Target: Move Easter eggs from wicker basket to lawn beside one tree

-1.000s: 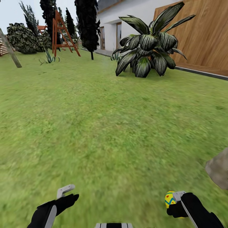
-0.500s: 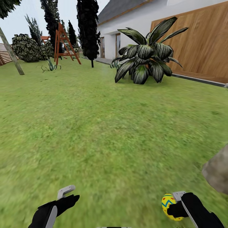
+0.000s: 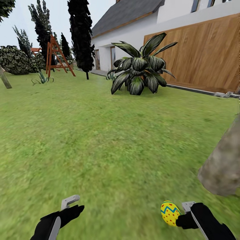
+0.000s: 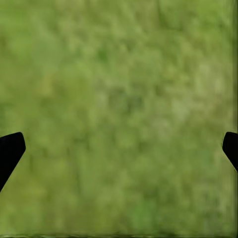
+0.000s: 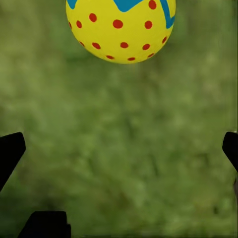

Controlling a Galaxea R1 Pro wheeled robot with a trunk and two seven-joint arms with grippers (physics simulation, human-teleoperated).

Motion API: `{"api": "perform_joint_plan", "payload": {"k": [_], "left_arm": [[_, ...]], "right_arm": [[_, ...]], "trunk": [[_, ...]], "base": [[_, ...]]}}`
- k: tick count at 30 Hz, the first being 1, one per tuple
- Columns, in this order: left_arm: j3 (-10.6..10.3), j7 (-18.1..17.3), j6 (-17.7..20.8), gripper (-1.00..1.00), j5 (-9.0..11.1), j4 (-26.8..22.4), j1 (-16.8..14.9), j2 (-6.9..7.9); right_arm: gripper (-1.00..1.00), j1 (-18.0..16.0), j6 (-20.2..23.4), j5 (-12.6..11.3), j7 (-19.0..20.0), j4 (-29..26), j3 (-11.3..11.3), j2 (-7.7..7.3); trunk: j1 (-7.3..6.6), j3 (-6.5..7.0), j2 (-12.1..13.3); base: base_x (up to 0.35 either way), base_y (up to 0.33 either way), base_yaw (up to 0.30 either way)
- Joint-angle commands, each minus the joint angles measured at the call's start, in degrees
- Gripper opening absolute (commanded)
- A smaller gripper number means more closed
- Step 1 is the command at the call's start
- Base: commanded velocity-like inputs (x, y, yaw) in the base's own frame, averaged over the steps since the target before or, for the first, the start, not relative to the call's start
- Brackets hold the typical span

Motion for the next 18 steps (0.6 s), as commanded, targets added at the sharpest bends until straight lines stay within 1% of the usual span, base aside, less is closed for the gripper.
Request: {"api": "perform_joint_plan", "payload": {"k": [1, 9, 12, 16, 18], "left_arm": [[0.2, -0.2, 0.34, 1.0, 0.14, -0.07, -0.03, -0.08], [0.2, -0.2, 0.4, 1.0, 0.14, -0.08, -0.03, -0.11], [0.2, -0.2, 0.43, 1.0, 0.14, -0.1, -0.03, -0.11], [0.2, -0.2, 0.43, 1.0, 0.14, -0.09, -0.03, -0.11], [0.2, -0.2, 0.41, 1.0, 0.14, -0.08, -0.03, -0.11]], "right_arm": [[1.0, -0.02, 0.18, 0.6, 0.46, -0.06, 0.1, -0.03], [1.0, -0.03, -0.22, 0.6, 0.51, 0.01, 0.07, -0.09], [1.0, -0.02, -0.48, 0.66, 0.54, 0.19, 0.09, -0.13], [1.0, -0.02, -2.2, 0.66, 0.52, 1.12, 0.13, -0.16], [1.0, -0.02, -2.37, 0.68, 0.47, 1.34, 0.23, -0.12]], "trunk": [[-0.07, 0.18, -0.01], [-0.27, 1.95, 0.1], [-0.35, 2.61, 0.14], [-0.46, 3.5, 0.19], [-0.51, 3.94, 0.22]], "base": [[-0.323, -0.098, -0.005], [-0.333, -0.118, -0.001], [-0.104, -0.025, 0.0], [-0.02, -0.005, 0.0], [-0.004, -0.001, 0.0]]}}
